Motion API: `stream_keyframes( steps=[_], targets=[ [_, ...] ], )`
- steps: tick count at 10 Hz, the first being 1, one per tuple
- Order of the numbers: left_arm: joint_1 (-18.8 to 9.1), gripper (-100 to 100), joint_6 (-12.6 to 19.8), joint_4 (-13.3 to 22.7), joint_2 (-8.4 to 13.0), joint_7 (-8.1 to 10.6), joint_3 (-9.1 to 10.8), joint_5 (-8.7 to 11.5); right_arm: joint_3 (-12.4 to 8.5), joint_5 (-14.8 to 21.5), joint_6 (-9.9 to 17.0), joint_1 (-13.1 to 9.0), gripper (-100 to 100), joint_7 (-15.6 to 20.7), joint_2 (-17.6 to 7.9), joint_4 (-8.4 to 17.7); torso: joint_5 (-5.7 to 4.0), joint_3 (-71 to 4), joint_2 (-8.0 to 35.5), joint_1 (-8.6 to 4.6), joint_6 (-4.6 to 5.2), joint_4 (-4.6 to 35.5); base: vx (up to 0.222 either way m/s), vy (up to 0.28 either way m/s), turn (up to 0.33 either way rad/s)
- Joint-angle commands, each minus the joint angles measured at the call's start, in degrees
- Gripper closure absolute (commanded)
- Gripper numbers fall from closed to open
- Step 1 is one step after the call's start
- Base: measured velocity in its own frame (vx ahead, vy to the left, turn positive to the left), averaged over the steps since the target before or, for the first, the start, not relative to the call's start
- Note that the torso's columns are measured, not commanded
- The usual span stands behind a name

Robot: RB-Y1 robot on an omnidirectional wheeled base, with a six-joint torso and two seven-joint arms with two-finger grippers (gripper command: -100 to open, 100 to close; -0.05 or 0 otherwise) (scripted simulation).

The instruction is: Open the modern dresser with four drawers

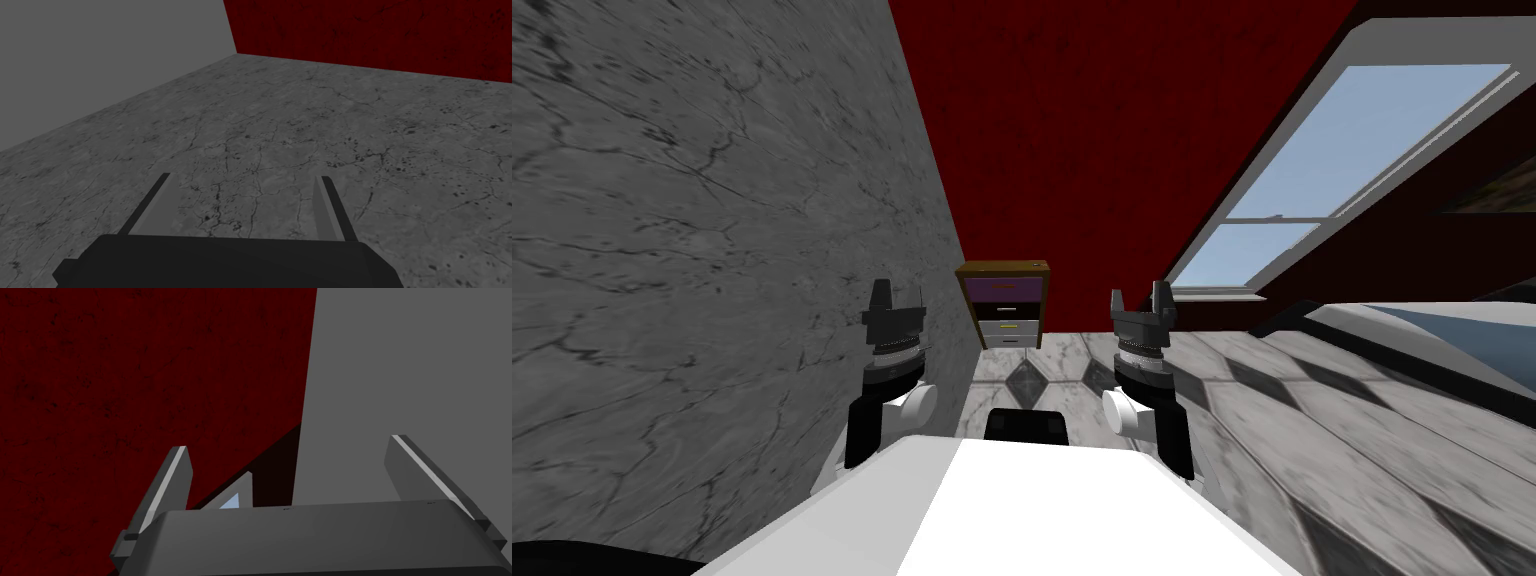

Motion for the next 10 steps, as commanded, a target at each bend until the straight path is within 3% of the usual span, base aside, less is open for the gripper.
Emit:
stream_keyframes(
  steps=[1,9,10],
  targets=[
    [0.0,0,0.0,0.0,0.0,0.00,0.00,0.0,0.0,0.0,0.0,0.0,0,0.0,0.0,0.0,0.00,-4.7,2.3,0.00,0.00,2.3,0.000,0.000,0.000],
    [0.0,0,0.0,0.0,0.0,0.00,0.00,0.0,0.0,0.0,0.0,0.0,0,0.0,0.0,0.0,0.00,-70.7,35.4,0.00,0.00,35.4,0.000,0.000,0.000],
    [-0.3,-100,-0.3,1.5,1.8,-0.04,-0.03,-0.1,0.0,0.0,0.0,0.0,0,0.0,0.0,0.0,0.00,-79.2,39.6,0.00,0.00,39.6,0.034,0.007,-0.008]
  ],
)
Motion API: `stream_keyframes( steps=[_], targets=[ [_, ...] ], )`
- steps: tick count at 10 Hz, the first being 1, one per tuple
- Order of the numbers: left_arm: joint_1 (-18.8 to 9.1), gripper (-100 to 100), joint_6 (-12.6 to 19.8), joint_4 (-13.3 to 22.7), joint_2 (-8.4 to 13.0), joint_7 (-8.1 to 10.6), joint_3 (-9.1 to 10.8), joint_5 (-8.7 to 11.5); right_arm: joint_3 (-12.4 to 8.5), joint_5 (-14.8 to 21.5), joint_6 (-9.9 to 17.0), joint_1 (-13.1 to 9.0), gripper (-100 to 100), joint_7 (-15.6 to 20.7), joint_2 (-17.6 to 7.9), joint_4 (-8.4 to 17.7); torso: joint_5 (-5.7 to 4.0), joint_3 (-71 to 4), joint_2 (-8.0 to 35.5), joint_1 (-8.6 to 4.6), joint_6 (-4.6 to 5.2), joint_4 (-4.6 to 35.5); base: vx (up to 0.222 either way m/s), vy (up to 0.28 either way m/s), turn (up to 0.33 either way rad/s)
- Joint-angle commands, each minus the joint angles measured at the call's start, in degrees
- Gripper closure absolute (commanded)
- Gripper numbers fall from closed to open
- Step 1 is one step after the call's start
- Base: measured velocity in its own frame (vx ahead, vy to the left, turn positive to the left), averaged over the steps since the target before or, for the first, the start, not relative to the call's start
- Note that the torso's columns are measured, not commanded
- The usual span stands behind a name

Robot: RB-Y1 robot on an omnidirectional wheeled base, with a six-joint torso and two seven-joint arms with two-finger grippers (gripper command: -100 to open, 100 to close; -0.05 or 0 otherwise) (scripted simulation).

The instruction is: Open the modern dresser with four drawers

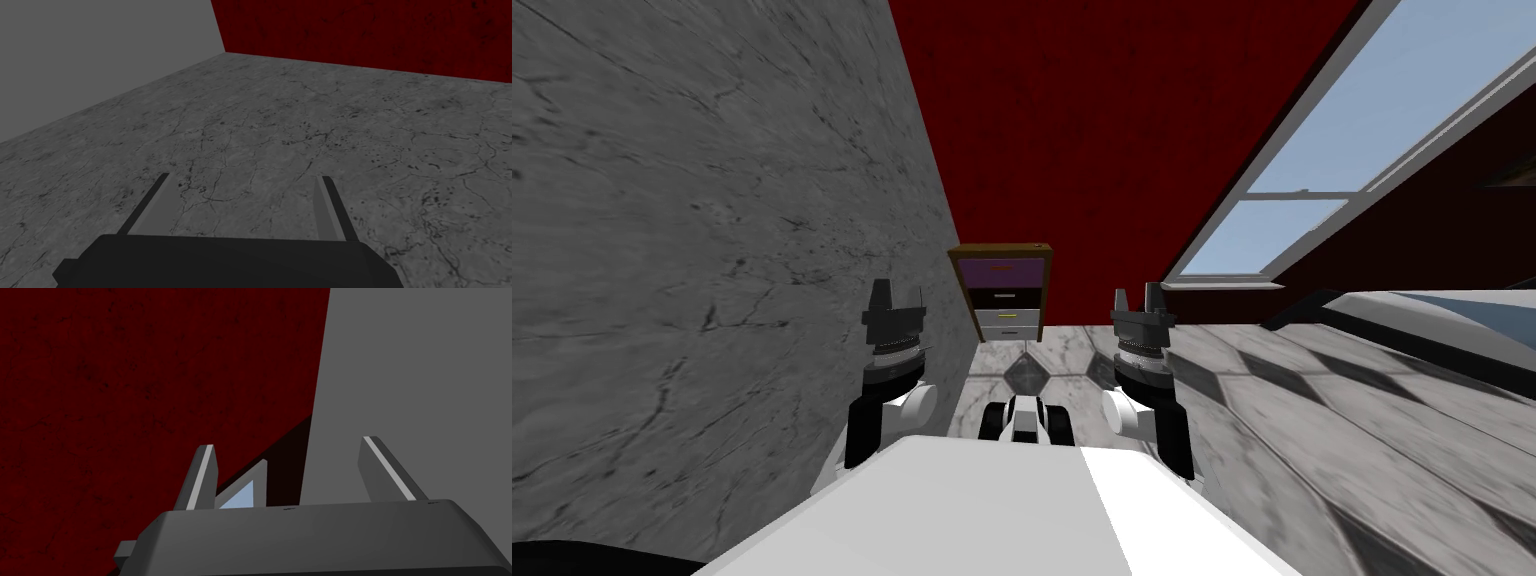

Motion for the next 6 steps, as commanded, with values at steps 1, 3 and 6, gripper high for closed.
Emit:
stream_keyframes(
  steps=[1,3,6],
  targets=[
    [-0.5,-100,-0.6,2.4,2.6,-0.06,-0.04,-0.2,0.0,0.0,0.0,0.0,0,0.0,0.0,0.0,0.01,-4.0,1.8,0.04,0.00,1.9,0.060,0.004,-0.013],
    [-0.9,-100,-1.1,4.7,4.0,-0.13,-0.09,-0.4,0.0,0.0,0.0,0.0,0,0.0,0.0,0.0,0.00,-5.4,2.5,0.00,0.00,2.6,0.062,0.010,-0.008],
    [-1.7,-100,-2.2,9.1,5.5,-0.25,-0.17,-0.8,0.0,0.0,0.0,0.0,0,0.0,0.0,0.0,-0.01,-5.4,2.6,-0.02,0.00,2.7,0.091,0.009,-0.012]
  ],
)
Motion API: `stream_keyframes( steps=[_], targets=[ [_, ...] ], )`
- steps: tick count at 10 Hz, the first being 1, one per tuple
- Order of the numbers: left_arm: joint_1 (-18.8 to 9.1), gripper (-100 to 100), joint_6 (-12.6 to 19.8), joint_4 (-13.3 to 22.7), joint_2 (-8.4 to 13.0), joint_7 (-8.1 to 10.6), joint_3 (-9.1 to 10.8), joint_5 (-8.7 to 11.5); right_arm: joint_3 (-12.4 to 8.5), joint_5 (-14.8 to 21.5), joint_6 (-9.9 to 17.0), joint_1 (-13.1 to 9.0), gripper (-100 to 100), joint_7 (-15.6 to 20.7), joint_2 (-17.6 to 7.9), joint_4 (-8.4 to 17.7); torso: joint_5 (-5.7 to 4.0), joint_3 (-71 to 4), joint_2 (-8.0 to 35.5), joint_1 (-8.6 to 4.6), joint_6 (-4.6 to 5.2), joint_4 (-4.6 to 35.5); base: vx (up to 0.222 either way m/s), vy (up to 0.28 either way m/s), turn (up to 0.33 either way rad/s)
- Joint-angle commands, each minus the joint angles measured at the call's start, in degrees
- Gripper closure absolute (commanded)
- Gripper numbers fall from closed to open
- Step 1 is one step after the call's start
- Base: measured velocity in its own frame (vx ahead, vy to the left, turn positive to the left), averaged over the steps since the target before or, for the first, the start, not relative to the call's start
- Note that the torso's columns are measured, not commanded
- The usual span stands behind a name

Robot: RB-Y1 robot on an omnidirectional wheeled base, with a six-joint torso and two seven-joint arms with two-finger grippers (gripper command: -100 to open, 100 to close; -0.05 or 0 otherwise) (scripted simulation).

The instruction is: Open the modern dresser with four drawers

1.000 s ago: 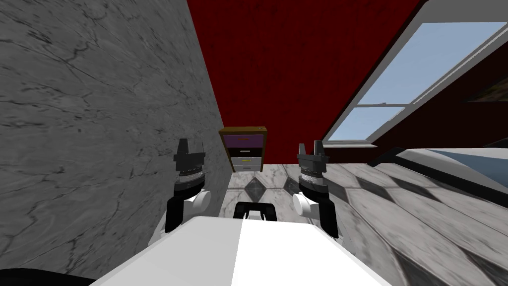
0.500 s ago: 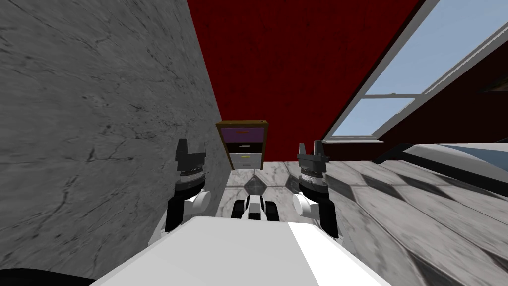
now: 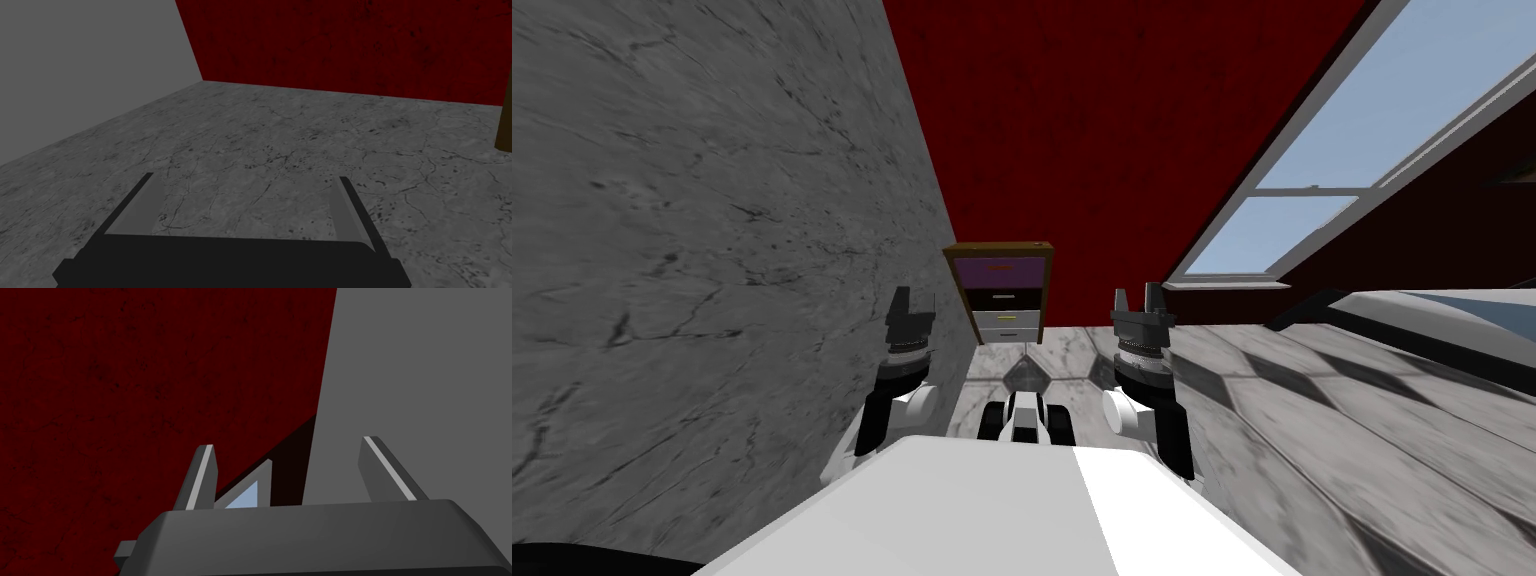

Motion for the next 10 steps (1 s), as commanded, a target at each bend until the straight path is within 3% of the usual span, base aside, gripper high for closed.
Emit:
stream_keyframes(
  steps=[1,10],
  targets=[
    [-0.8,-100,-0.9,4.0,0.9,-0.34,-0.39,-0.5,0.0,0.0,0.0,0.0,0,0.0,0.0,0.0,0.00,0.0,0.0,0.01,0.00,0.0,0.096,0.008,-0.014],
    [-3.6,-100,-4.4,18.5,2.4,-0.74,-0.65,-1.8,0.0,0.0,0.0,0.0,0,0.0,0.0,0.0,-0.01,0.0,0.0,-0.01,0.00,0.0,0.098,0.011,-0.013]
  ],
)
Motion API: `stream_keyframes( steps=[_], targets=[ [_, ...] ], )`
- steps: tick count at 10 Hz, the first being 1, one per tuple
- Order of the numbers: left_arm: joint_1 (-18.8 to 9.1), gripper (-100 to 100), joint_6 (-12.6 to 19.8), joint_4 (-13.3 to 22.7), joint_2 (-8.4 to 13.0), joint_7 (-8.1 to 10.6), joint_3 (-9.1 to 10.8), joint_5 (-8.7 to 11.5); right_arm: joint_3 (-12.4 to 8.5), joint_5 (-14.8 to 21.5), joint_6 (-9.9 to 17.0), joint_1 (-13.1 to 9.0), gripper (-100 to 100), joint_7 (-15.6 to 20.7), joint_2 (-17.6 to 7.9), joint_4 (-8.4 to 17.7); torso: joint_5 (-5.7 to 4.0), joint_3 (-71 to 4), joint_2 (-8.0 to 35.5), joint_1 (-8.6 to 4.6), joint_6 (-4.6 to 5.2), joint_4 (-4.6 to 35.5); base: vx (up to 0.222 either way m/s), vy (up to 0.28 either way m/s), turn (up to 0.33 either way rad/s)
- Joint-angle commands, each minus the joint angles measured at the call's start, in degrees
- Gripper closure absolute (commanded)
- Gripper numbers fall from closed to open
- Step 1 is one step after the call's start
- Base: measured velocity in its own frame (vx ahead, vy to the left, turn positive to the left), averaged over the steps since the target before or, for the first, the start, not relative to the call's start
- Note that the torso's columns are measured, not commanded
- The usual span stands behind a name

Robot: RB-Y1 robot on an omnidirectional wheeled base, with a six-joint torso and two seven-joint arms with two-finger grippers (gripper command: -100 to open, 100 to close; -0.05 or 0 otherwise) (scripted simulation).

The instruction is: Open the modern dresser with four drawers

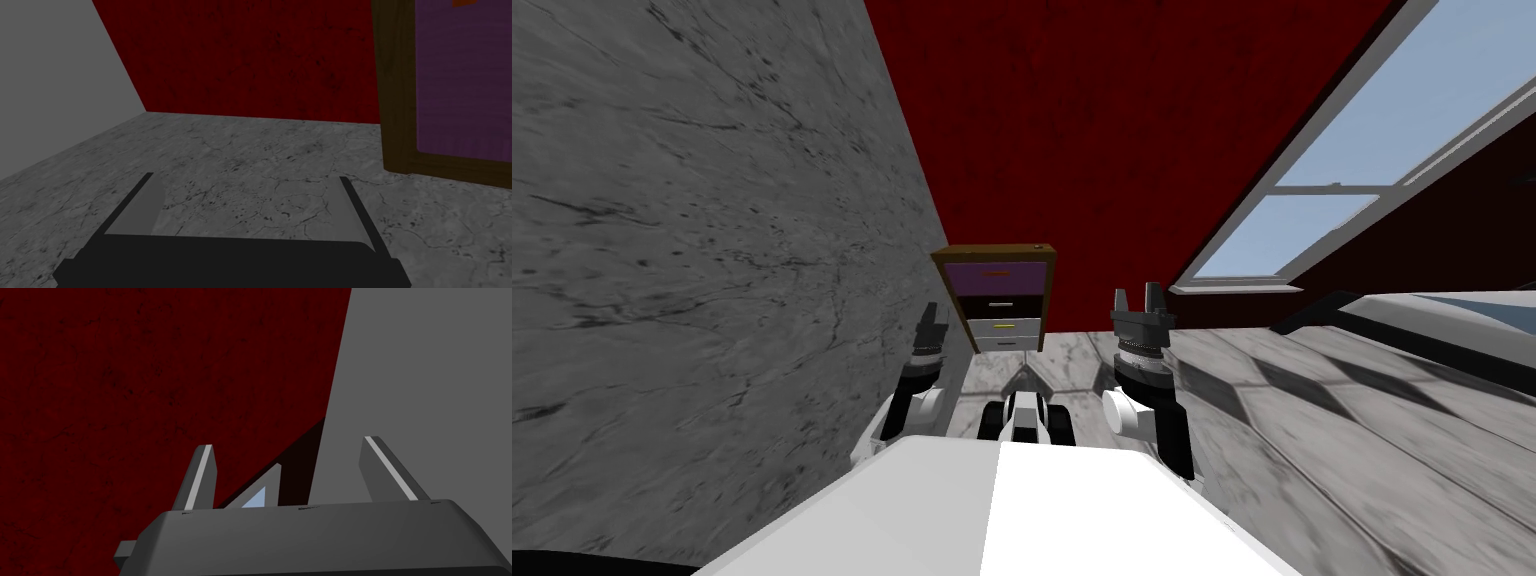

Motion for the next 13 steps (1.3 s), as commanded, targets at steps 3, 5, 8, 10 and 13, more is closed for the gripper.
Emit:
stream_keyframes(
  steps=[3,5,8,10,13],
  targets=[
    [-1.4,-100,-1.6,7.3,0.4,-0.28,-0.20,-0.7,0.0,0.0,0.0,0.0,0,0.0,0.0,0.0,0.02,0.0,0.0,0.04,-0.01,0.0,0.102,0.016,-0.013],
    [-1.9,-100,-2.2,9.6,0.4,-0.35,-0.25,-0.9,0.0,0.0,0.0,0.0,0,0.0,0.0,0.0,0.00,0.1,0.1,-0.01,0.00,0.0,0.075,0.005,-0.011],
    [-2.9,-100,-3.3,14.5,0.6,-0.48,-0.34,-1.3,0.0,0.0,0.0,0.0,0,0.0,0.0,0.0,0.02,0.0,0.0,0.06,0.00,0.0,0.101,0.014,-0.013],
    [-3.3,-100,-3.9,17.0,0.6,-0.55,-0.38,-1.5,0.0,0.0,0.0,0.0,0,0.0,0.0,0.0,0.01,0.1,0.1,0.02,0.00,0.0,0.067,0.008,-0.011],
    [-3.8,-100,-4.5,20.1,0.6,-0.61,-0.43,-1.8,0.0,0.0,0.0,0.0,0,0.0,0.0,0.0,0.02,0.0,-0.1,0.05,0.00,0.0,0.073,0.011,-0.009]
  ],
)
